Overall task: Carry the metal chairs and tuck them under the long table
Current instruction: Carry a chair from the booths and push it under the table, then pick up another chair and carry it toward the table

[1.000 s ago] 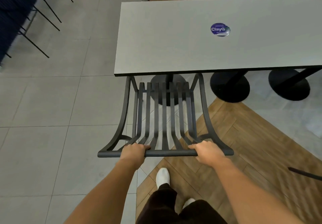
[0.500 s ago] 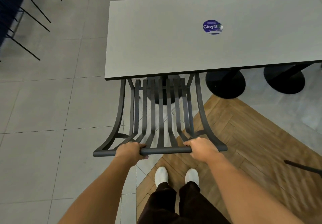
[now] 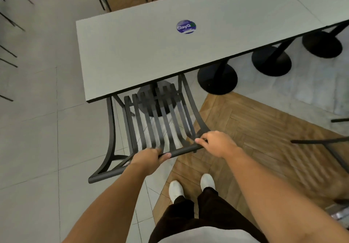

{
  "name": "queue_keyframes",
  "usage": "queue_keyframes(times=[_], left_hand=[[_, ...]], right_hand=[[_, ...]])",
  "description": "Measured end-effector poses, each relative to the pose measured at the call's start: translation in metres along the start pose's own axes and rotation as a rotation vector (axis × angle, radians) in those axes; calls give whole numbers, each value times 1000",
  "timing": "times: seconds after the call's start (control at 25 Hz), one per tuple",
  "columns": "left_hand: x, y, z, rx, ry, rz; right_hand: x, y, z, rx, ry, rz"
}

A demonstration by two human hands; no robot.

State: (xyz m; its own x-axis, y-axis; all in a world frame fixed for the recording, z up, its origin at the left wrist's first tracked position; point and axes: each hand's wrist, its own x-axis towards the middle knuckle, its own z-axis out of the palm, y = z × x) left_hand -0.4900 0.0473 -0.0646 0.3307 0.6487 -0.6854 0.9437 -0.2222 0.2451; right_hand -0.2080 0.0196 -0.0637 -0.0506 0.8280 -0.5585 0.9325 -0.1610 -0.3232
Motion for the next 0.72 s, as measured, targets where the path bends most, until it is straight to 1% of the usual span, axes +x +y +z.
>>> queue_keyframes(times=[0.12, 0.24, 0.4, 0.56, 0.72], left_hand=[[9, 42, -11, 63, 40, 107], [19, 91, -23, 151, 68, 223], [40, 179, -32, 248, 62, 354], [69, 277, -31, 338, 13, 433], [97, 387, -21, 398, -35, 507]], right_hand=[[-27, 31, -5, 127, 164, 115], [-56, 72, -8, 221, 242, 235], [-104, 149, -11, 315, 291, 427], [-149, 229, -16, 381, 276, 606], [-194, 320, -29, 439, 270, 727]])
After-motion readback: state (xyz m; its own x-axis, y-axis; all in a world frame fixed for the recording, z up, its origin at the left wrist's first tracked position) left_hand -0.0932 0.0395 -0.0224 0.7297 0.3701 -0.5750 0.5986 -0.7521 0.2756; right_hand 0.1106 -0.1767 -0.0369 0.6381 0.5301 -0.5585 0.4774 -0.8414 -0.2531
